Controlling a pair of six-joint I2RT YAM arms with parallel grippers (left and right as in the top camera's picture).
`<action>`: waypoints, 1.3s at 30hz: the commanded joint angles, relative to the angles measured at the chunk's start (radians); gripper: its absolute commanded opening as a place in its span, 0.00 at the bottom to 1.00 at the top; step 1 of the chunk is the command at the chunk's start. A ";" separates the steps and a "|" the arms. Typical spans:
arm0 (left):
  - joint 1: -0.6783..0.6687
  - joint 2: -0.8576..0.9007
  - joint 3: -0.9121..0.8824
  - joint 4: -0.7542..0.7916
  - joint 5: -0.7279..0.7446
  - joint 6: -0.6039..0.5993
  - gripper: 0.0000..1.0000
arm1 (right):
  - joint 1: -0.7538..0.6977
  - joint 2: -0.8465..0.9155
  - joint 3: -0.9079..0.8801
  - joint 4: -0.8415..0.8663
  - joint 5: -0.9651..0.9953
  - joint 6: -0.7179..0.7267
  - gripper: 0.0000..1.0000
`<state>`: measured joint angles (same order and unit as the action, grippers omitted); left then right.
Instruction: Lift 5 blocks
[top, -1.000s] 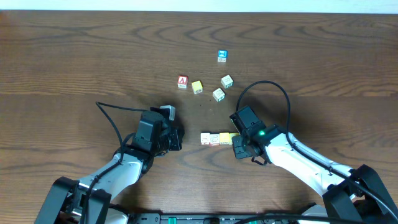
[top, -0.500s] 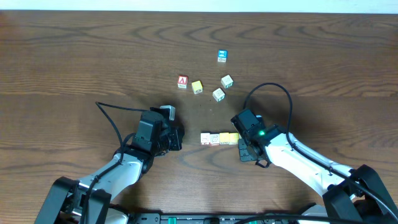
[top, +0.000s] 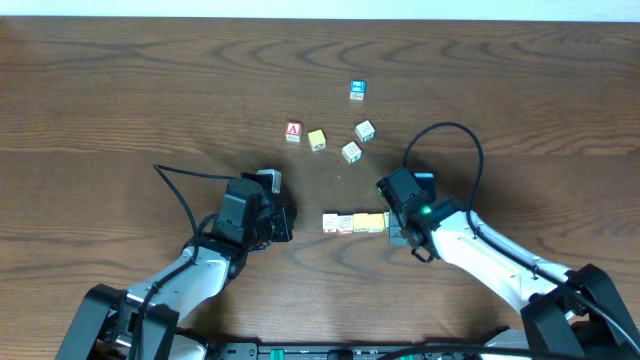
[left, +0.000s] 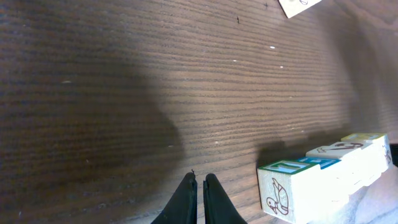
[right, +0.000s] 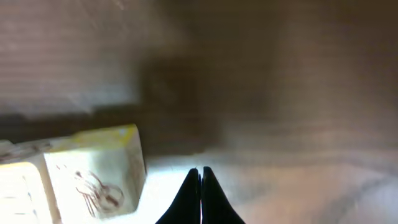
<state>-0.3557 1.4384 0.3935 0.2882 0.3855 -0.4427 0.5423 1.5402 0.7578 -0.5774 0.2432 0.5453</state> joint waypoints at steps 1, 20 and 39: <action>-0.004 0.004 0.020 -0.002 -0.011 -0.027 0.07 | -0.029 0.005 0.013 0.031 -0.052 -0.118 0.01; -0.009 0.004 0.020 -0.010 0.011 -0.042 0.07 | -0.038 0.005 0.012 0.083 -0.198 -0.213 0.01; -0.080 0.006 0.020 -0.020 0.026 -0.018 0.07 | -0.038 0.005 0.012 0.065 -0.200 -0.210 0.01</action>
<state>-0.4286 1.4384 0.3935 0.2668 0.3965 -0.4736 0.5129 1.5402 0.7578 -0.5114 0.0517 0.3470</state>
